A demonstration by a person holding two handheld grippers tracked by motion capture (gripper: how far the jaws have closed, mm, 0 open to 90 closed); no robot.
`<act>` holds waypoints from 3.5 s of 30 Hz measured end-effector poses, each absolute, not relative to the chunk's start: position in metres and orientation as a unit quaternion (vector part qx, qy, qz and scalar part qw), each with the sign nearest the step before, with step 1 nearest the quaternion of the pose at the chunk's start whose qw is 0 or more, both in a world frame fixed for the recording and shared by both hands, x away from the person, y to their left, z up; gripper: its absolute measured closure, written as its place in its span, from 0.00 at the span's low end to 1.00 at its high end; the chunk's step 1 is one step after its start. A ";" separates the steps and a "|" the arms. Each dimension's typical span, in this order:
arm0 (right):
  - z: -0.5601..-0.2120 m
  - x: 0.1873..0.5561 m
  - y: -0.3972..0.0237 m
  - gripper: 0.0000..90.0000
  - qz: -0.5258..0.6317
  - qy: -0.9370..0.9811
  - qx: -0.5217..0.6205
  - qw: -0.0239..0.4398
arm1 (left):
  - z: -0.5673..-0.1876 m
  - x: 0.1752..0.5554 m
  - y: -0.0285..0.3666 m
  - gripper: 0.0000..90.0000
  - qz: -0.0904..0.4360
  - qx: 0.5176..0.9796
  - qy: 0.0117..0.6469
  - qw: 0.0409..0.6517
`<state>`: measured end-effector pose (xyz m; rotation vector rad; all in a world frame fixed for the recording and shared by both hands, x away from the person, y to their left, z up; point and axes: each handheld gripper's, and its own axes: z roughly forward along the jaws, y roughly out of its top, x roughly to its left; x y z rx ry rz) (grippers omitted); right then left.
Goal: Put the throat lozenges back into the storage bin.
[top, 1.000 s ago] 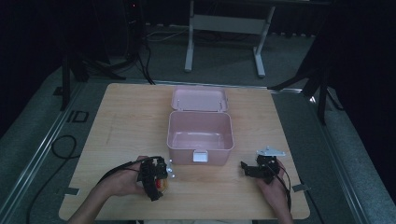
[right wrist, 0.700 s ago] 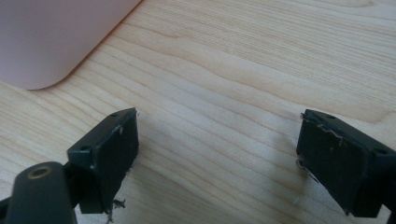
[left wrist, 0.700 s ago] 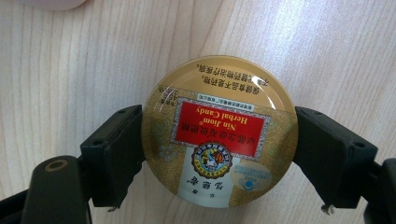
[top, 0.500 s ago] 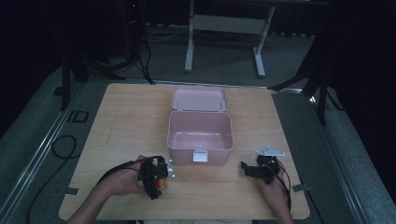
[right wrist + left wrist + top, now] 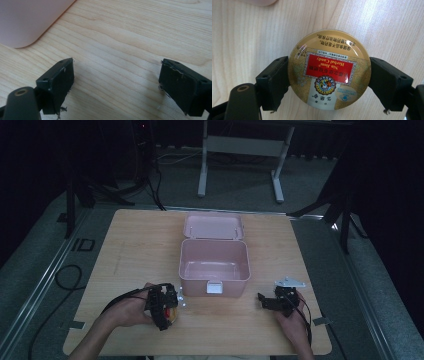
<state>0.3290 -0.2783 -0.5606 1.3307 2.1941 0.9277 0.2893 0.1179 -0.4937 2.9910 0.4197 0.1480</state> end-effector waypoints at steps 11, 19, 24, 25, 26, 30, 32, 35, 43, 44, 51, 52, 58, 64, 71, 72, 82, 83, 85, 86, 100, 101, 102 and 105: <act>-0.561 0.329 -0.278 0.14 0.333 0.787 0.477 0.205 | -0.476 0.294 0.120 0.23 0.060 0.987 0.138 0.064; -0.561 0.329 -0.278 0.14 0.333 0.787 0.478 0.205 | -0.467 0.296 0.120 0.23 0.063 0.987 0.132 0.059; -0.561 0.329 -0.278 0.14 0.333 0.787 0.477 0.205 | -0.460 0.297 0.119 0.23 0.064 0.988 0.127 0.056; -0.561 0.329 -0.278 0.14 0.333 0.787 0.477 0.205 | -0.459 0.297 0.118 0.23 0.065 0.989 0.124 0.054; -0.561 0.329 -0.278 0.14 0.333 0.787 0.478 0.205 | -0.457 0.297 0.118 0.23 0.065 0.989 0.123 0.052; -0.561 0.329 -0.278 0.14 0.333 0.787 0.477 0.205 | -0.452 0.298 0.116 0.23 0.066 0.989 0.119 0.053; -0.561 0.329 -0.278 0.14 0.333 0.787 0.477 0.205 | -0.450 0.299 0.115 0.23 0.063 0.990 0.118 0.055; -0.561 0.329 -0.278 0.14 0.333 0.787 0.477 0.205 | -0.447 0.301 0.114 0.23 0.064 0.990 0.117 0.054; -0.561 0.329 -0.278 0.14 0.333 0.787 0.477 0.205 | -0.438 0.306 0.113 0.23 0.065 0.990 0.115 0.050; -0.561 0.329 -0.278 0.14 0.333 0.787 0.478 0.205 | -0.437 0.306 0.113 0.23 0.064 0.990 0.115 0.050; -0.561 0.329 -0.278 0.14 0.333 0.787 0.477 0.205 | -0.428 0.311 0.112 0.23 0.072 0.990 0.115 0.048; -0.561 0.329 -0.278 0.14 0.333 0.787 0.477 0.205 | -0.427 0.312 0.112 0.23 0.071 0.990 0.116 0.048; -0.560 0.329 -0.278 0.14 0.333 0.787 0.478 0.205 | -0.420 0.315 0.111 0.23 0.072 0.989 0.116 0.052; -0.560 0.329 -0.278 0.14 0.333 0.787 0.478 0.205 | -0.415 0.317 0.109 0.23 0.075 0.989 0.114 0.050; -0.560 0.329 -0.278 0.14 0.333 0.787 0.478 0.205 | -0.405 0.319 0.108 0.23 0.078 0.989 0.116 0.055; -0.561 0.329 -0.278 0.14 0.333 0.787 0.478 0.205 | -0.405 0.319 0.109 0.23 0.080 0.989 0.116 0.054; -0.560 0.329 -0.278 0.14 0.333 0.787 0.478 0.204 | -0.393 0.322 0.105 0.23 0.083 0.988 0.114 0.064; -0.560 0.329 -0.278 0.14 0.333 0.787 0.478 0.204 | -0.392 0.322 0.104 0.23 0.085 0.988 0.114 0.065; -0.560 0.329 -0.278 0.14 0.333 0.787 0.478 0.204 | -0.389 0.323 0.104 0.23 0.088 0.988 0.113 0.066; -0.560 0.329 -0.278 0.14 0.333 0.787 0.478 0.204 | -0.388 0.324 0.103 0.23 0.088 0.987 0.113 0.067; -0.560 0.329 -0.278 0.14 0.333 0.787 0.478 0.205 | -0.379 0.335 0.091 0.23 0.091 0.988 0.108 0.057; -0.560 0.329 -0.278 0.14 0.333 0.787 0.478 0.205 | -0.379 0.336 0.090 0.23 0.090 0.988 0.108 0.058; -0.560 0.329 -0.278 0.14 0.333 0.787 0.477 0.205 | -0.378 0.337 0.089 0.23 0.089 0.988 0.110 0.062; -0.560 0.329 -0.278 0.14 0.333 0.787 0.478 0.205 | -0.376 0.341 0.086 0.23 0.087 0.988 0.110 0.063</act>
